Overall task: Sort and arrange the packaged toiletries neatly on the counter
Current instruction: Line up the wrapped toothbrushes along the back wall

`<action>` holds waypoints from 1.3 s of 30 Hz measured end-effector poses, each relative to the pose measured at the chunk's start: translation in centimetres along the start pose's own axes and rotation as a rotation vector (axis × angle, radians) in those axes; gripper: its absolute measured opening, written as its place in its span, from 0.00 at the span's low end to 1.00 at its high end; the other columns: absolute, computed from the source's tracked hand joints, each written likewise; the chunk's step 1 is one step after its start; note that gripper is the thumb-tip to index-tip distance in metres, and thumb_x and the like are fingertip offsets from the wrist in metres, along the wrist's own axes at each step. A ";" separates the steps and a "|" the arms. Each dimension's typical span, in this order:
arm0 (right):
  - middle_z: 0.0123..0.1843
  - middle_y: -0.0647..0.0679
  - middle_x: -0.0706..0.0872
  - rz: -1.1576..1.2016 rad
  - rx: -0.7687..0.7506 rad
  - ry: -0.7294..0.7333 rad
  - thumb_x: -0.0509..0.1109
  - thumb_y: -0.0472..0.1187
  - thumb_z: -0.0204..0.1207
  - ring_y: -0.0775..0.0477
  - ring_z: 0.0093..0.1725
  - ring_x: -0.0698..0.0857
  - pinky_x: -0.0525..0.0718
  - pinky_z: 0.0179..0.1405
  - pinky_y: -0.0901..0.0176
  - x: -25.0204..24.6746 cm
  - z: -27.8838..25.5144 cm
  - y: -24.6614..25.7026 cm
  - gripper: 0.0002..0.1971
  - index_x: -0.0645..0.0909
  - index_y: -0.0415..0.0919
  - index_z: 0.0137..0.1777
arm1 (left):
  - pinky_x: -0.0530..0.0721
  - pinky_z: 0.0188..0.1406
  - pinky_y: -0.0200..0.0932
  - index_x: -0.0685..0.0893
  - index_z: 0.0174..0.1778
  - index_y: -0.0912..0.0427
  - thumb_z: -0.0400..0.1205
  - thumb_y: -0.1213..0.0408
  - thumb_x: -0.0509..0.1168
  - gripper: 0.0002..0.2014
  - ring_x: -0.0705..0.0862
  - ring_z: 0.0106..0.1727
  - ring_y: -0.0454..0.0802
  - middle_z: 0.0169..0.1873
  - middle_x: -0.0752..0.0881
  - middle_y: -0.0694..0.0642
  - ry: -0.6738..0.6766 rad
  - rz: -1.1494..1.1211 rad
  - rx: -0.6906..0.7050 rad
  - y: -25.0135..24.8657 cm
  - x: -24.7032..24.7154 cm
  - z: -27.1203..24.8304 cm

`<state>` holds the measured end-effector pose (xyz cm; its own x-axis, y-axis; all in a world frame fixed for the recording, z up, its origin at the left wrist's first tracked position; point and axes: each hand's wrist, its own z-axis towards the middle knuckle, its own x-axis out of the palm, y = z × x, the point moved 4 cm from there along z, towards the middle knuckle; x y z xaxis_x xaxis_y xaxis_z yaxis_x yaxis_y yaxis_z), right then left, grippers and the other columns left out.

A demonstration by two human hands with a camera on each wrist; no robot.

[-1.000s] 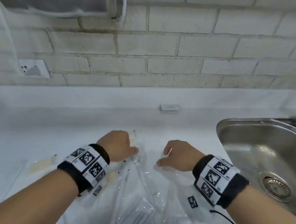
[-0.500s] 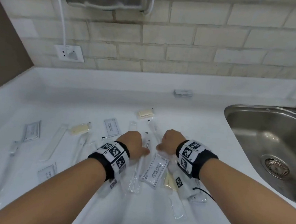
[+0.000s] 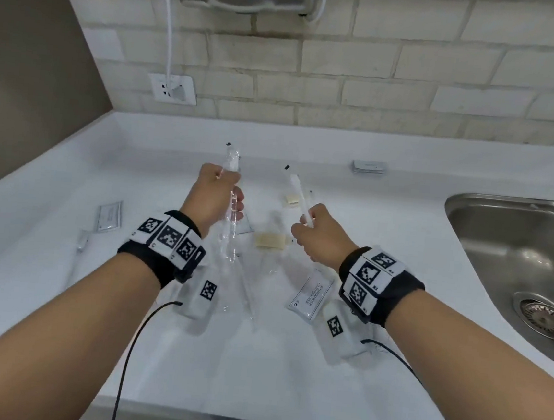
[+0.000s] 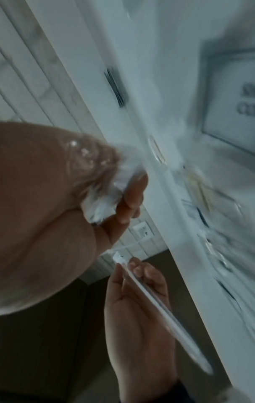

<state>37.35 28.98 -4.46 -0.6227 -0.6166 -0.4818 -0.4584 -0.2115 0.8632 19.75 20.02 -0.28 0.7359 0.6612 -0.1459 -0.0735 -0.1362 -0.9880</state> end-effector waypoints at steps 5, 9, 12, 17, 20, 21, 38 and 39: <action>0.46 0.48 0.80 -0.285 -0.021 0.189 0.73 0.53 0.73 0.50 0.41 0.78 0.72 0.33 0.63 5.4 -1.2 0.7 0.20 0.75 0.38 0.53 | 0.74 0.25 0.42 0.70 0.59 0.58 0.84 0.56 0.63 0.14 0.77 0.27 0.50 0.35 0.82 0.57 -0.149 0.116 0.008 1.0 -5.9 -0.9; 0.54 0.44 0.83 -0.503 -0.002 0.233 0.75 0.55 0.70 0.42 0.53 0.85 0.84 0.51 0.52 9.1 -1.4 0.8 0.26 0.77 0.36 0.59 | 0.74 0.27 0.43 0.71 0.60 0.58 0.84 0.55 0.63 0.15 0.78 0.28 0.49 0.37 0.83 0.57 -0.212 0.132 -0.027 2.0 -9.6 -1.9; 0.45 0.45 0.82 -0.534 0.031 0.229 0.76 0.48 0.68 0.44 0.45 0.84 0.82 0.39 0.58 10.2 -0.5 1.2 0.17 0.77 0.38 0.49 | 0.75 0.28 0.43 0.71 0.61 0.58 0.82 0.53 0.66 0.18 0.78 0.29 0.49 0.38 0.84 0.58 -0.240 0.136 -0.039 2.5 -11.6 -2.2; 0.35 0.49 0.74 -0.310 0.037 0.147 0.75 0.45 0.71 0.49 0.33 0.75 0.72 0.29 0.60 9.9 2.1 4.9 0.16 0.71 0.39 0.35 | 0.80 0.30 0.43 0.71 0.63 0.57 0.74 0.52 0.76 0.28 0.81 0.32 0.50 0.43 0.87 0.60 -0.131 0.310 -0.167 5.4 -12.9 -2.3; 0.45 0.46 0.81 -0.168 -0.067 0.051 0.76 0.47 0.70 0.45 0.44 0.81 0.80 0.46 0.54 9.7 3.2 8.3 0.17 0.80 0.35 0.49 | 0.81 0.35 0.43 0.69 0.65 0.55 0.69 0.50 0.79 0.35 0.87 0.42 0.55 0.51 0.87 0.60 -0.010 0.592 -0.262 7.8 -12.3 -2.2; 0.46 0.45 0.83 -0.127 -0.093 0.025 0.77 0.47 0.70 0.44 0.45 0.82 0.83 0.49 0.52 9.8 3.5 9.4 0.17 0.81 0.35 0.50 | 0.81 0.39 0.43 0.69 0.67 0.56 0.68 0.49 0.79 0.37 0.88 0.50 0.58 0.56 0.85 0.59 0.020 0.667 -0.275 8.5 -12.2 -2.1; 0.38 0.44 0.81 0.093 -0.028 -0.023 0.73 0.37 0.72 0.50 0.29 0.77 0.73 0.24 0.65 13.3 11.5 14.6 0.05 0.79 0.38 0.44 | 0.75 0.17 0.30 0.72 0.67 0.59 0.71 0.67 0.78 0.31 0.78 0.27 0.44 0.51 0.83 0.60 -0.069 0.268 -0.114 3.0 -19.3 9.4; 0.39 0.43 0.81 0.105 -0.015 -0.026 0.72 0.36 0.73 0.50 0.29 0.76 0.72 0.24 0.66 13.4 12.0 14.7 0.04 0.79 0.38 0.44 | 0.76 0.20 0.31 0.71 0.68 0.59 0.72 0.67 0.78 0.31 0.78 0.29 0.44 0.50 0.83 0.59 -0.085 0.226 -0.106 2.4 -20.1 10.0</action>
<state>14.70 26.69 -0.07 -0.6834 -0.6157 -0.3923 -0.3801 -0.1586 0.9112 -1.99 13.75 -0.27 0.6491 0.6644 -0.3704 -0.1551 -0.3611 -0.9195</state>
